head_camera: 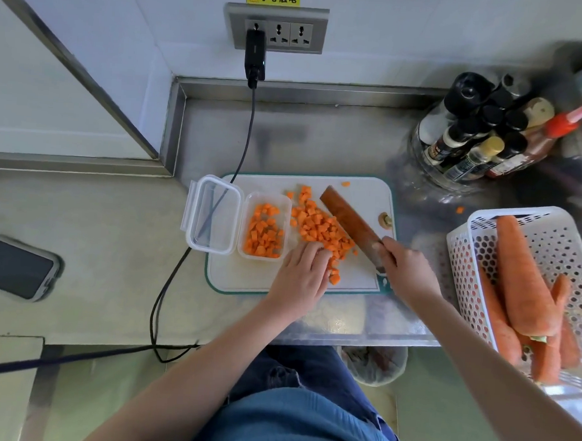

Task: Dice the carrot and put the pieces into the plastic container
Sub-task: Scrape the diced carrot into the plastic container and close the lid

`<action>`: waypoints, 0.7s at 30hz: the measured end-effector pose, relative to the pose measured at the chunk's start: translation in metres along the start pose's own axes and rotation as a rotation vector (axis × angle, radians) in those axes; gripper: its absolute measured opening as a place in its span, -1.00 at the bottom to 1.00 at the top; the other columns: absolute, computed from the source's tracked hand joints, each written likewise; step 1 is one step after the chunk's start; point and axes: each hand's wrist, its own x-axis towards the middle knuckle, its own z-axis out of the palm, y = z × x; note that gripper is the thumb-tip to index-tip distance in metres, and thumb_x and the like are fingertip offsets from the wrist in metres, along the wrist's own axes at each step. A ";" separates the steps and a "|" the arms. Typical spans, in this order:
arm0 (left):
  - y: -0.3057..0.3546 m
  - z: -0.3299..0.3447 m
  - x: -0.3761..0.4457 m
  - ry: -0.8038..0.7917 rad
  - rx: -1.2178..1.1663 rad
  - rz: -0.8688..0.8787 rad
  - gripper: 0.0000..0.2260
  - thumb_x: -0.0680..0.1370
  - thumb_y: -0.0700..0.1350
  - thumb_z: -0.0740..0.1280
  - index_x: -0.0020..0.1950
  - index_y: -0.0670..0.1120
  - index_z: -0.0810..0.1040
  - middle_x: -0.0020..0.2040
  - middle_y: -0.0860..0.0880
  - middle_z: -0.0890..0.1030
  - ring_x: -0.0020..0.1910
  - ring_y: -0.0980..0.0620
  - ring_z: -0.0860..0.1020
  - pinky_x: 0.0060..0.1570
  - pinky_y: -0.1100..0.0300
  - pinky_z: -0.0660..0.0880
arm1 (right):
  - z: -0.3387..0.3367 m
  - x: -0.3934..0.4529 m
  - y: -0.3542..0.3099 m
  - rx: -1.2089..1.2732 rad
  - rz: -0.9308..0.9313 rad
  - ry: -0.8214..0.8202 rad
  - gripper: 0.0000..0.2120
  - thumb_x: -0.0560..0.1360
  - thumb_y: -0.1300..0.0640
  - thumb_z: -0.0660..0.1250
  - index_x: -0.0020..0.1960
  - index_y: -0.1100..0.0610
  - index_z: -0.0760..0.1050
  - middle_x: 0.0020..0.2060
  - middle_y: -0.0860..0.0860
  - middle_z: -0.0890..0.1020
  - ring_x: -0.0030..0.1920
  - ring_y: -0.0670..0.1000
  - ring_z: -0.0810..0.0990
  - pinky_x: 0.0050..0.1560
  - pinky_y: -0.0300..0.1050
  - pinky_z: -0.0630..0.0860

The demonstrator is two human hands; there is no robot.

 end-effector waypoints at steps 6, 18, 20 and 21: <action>0.002 0.003 0.036 -0.108 -0.015 -0.177 -0.53 0.63 -0.01 0.03 0.46 -0.24 0.26 0.48 -0.19 0.24 0.48 -0.13 0.15 0.46 0.02 0.05 | 0.025 -0.035 -0.008 0.504 0.361 0.137 -0.65 0.65 0.00 0.04 -0.19 0.16 0.40 -0.44 0.14 0.49 -0.54 0.10 0.48 -0.56 -0.18 0.40; -0.012 0.031 0.054 -0.073 -0.085 -0.176 -0.52 0.59 0.06 0.09 0.36 -0.24 0.42 0.35 -0.18 0.45 0.39 -0.14 0.33 0.41 -0.03 0.20 | 0.077 -0.060 -0.063 0.892 0.489 0.128 -0.63 0.66 -0.04 0.00 -0.12 0.23 0.33 -0.47 0.32 0.50 -0.60 0.14 0.43 -0.58 -0.05 0.38; -0.006 0.031 0.052 -0.096 -0.084 -0.138 -0.50 0.57 0.09 0.11 0.38 -0.21 0.39 0.34 -0.17 0.44 0.35 -0.13 0.33 0.40 -0.01 0.18 | 0.081 -0.058 -0.072 0.885 0.476 0.114 -0.63 0.66 -0.05 -0.01 -0.12 0.19 0.37 -0.50 0.20 0.48 -0.59 0.14 0.43 -0.57 -0.06 0.39; -0.002 0.031 0.052 -0.097 -0.088 -0.125 -0.52 0.56 0.07 0.12 0.36 -0.21 0.40 0.31 -0.17 0.45 0.31 -0.13 0.34 0.38 0.01 0.19 | 0.082 -0.056 -0.075 0.882 0.472 0.119 -0.62 0.66 -0.05 -0.01 -0.12 0.18 0.39 -0.51 0.17 0.47 -0.59 0.14 0.43 -0.57 -0.06 0.39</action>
